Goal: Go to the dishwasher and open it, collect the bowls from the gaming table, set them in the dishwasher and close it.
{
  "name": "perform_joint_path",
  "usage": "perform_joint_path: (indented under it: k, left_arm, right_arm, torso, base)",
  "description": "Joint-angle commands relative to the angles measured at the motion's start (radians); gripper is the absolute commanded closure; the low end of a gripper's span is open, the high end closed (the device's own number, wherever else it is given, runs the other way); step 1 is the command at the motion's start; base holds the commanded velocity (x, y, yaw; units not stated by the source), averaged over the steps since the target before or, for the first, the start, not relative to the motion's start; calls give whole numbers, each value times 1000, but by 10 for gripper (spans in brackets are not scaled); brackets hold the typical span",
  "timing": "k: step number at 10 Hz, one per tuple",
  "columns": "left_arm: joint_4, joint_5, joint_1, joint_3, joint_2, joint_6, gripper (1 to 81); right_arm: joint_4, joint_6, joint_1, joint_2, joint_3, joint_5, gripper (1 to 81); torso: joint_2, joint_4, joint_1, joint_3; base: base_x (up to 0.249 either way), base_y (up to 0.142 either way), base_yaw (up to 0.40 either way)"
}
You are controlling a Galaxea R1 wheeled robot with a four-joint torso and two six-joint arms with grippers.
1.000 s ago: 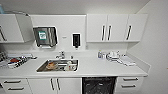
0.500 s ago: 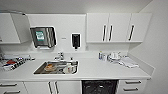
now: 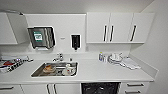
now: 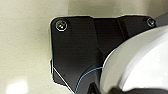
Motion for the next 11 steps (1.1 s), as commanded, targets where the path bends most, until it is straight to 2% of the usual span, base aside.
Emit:
perform_joint_path:
  k: [1, 8, 11]
  left_arm:
    - [11, 47, -49, 3, -7, 3, 811]
    - [-1, 38, -49, 9, -14, 3, 811]
    - [-3, 30, -78, 77, -42, 0, 811]
  right_arm:
    - [-10, 0, 46, -16, 2, -43, 811]
    - [3, 16, 49, -22, 19, -44, 811]
    - [3, 17, 66, -81, 136, -47, 811]
  torso:
    - [0, 0, 0, 0]
    - [0, 0, 1, 0]
    - [0, 0, 0, 0]
  base:
    - [85, 0, 0]
    - [11, 0, 0]
    - [0, 0, 0]
